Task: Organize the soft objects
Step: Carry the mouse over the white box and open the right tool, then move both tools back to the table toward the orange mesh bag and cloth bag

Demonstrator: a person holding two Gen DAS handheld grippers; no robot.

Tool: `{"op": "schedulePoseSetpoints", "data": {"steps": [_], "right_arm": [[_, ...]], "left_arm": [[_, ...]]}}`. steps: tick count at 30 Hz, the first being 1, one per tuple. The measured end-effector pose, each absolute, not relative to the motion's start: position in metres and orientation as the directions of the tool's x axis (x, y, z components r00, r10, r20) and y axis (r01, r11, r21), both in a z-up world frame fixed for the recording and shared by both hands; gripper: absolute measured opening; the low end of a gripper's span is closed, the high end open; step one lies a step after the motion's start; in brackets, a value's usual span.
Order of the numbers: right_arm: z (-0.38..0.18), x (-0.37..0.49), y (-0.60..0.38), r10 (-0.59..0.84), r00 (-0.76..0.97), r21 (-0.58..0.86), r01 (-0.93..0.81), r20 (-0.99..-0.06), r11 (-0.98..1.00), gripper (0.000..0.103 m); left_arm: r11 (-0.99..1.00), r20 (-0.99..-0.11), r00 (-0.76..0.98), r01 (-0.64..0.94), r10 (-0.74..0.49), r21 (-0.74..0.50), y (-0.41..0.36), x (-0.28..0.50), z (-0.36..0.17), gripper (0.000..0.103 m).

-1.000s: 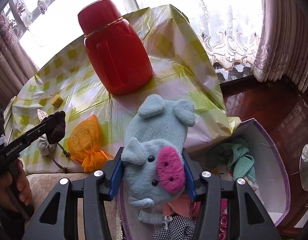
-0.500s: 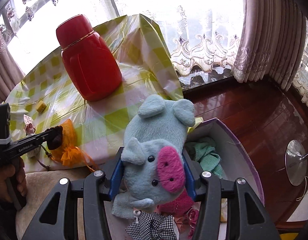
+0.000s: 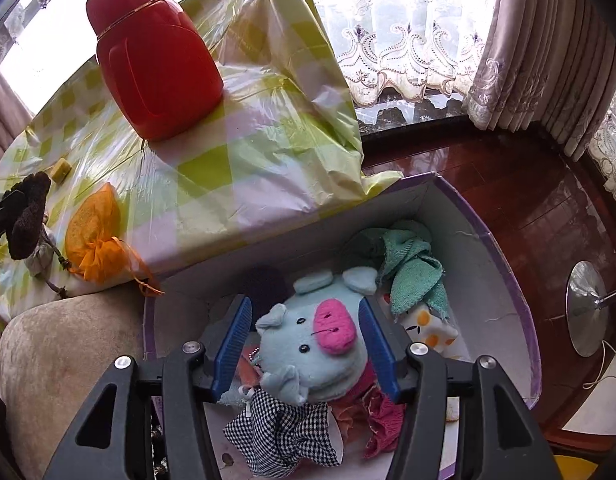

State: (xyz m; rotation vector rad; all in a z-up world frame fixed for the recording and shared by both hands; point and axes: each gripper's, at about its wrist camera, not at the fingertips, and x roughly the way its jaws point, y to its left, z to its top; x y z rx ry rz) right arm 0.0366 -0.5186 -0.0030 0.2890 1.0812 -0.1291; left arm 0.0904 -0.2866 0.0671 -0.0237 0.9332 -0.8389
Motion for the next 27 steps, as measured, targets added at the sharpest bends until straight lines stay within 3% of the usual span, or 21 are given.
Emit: {"op": "schedulePoseSetpoints", "data": {"steps": [3,4,5,7,16,19,24,27], "right_arm": [[0.000,0.034,-0.528,0.030,0.477,0.176,0.265,-0.878,0.948,0.057],[0.002,0.032,-0.530,0.025,0.481,0.176,0.272,-0.876,0.946,0.058],[0.003,0.031,-0.533,0.022,0.484,0.178,0.279,-0.875,0.944,0.058],[0.004,0.030,-0.535,0.019,0.486,0.180,0.285,-0.874,0.942,0.060],[-0.016,0.036,-0.520,0.000,0.418,0.110,0.239,-0.908,0.965,0.060],[-0.047,0.043,-0.496,-0.004,0.313,0.041,0.140,-0.950,0.989,0.060],[-0.079,0.055,-0.458,0.057,0.258,0.059,0.000,-0.964,0.998,0.060],[-0.096,0.074,-0.468,-0.037,0.265,-0.014,0.090,-0.963,0.996,0.060]], "left_arm": [[0.651,-0.712,0.244,0.660,-0.658,-0.375,-0.306,0.081,0.061,0.026],[0.634,-0.718,0.215,0.671,-0.662,-0.384,-0.312,0.080,0.059,0.036],[0.630,-0.722,0.202,0.671,-0.662,-0.390,-0.316,0.080,0.056,0.054],[0.651,-0.723,0.228,0.658,-0.652,-0.378,-0.315,0.079,0.055,0.065],[0.691,-0.712,0.271,0.603,-0.648,-0.399,-0.291,0.091,0.055,0.065],[0.708,-0.710,0.294,0.586,-0.639,-0.395,-0.281,0.094,0.055,0.065],[0.733,-0.707,0.318,0.540,-0.632,-0.412,-0.263,0.104,0.052,0.065],[0.744,-0.704,0.337,0.531,-0.625,-0.406,-0.255,0.105,0.053,0.065]]}}
